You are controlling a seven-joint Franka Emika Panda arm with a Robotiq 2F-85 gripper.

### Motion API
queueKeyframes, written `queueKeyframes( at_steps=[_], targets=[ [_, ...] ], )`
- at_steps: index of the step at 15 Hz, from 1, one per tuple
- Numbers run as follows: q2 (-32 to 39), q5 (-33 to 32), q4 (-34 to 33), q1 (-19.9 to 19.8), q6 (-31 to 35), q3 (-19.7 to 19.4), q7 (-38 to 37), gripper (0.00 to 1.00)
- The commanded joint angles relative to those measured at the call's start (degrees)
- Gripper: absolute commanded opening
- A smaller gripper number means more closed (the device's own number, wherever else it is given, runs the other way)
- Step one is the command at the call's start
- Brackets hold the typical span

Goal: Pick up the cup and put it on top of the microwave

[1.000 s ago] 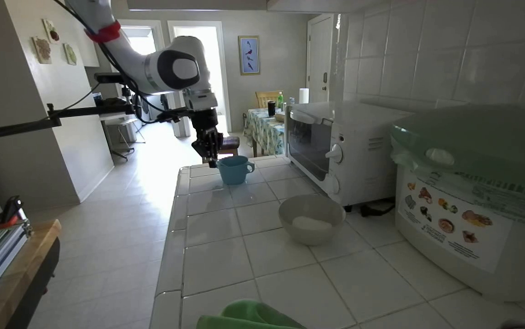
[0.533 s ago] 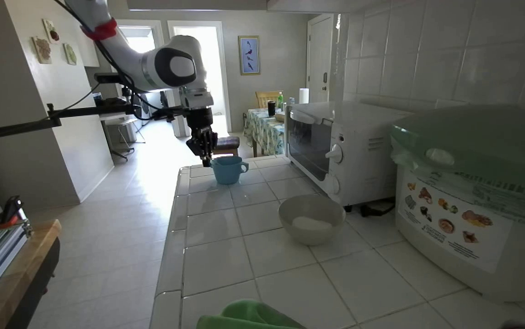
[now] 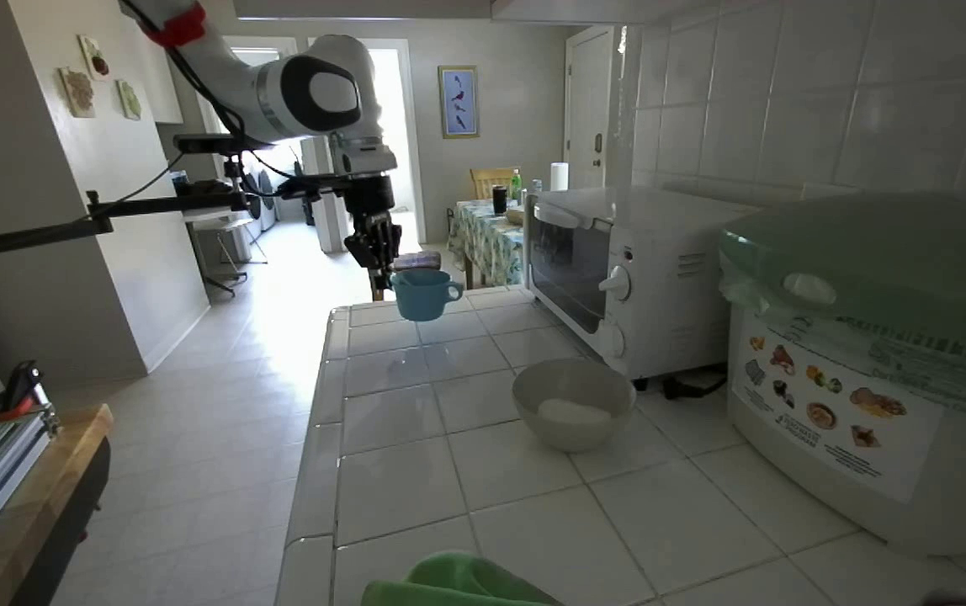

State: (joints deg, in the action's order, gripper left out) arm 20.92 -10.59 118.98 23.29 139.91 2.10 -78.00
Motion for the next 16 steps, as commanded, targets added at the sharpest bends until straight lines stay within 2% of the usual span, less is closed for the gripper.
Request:
queueKeyframes(
  at_steps=[1, 8, 16],
  targets=[
    [-1.8, -0.3, 0.2, -1.7, -2.5, 1.2, 2.5, 0.03],
    [-7.1, 0.4, 0.2, -4.0, -8.3, 2.7, 9.4, 0.03],
    [-12.4, 2.3, 0.4, -9.0, -12.1, 3.2, 18.9, 0.03]
  ],
)
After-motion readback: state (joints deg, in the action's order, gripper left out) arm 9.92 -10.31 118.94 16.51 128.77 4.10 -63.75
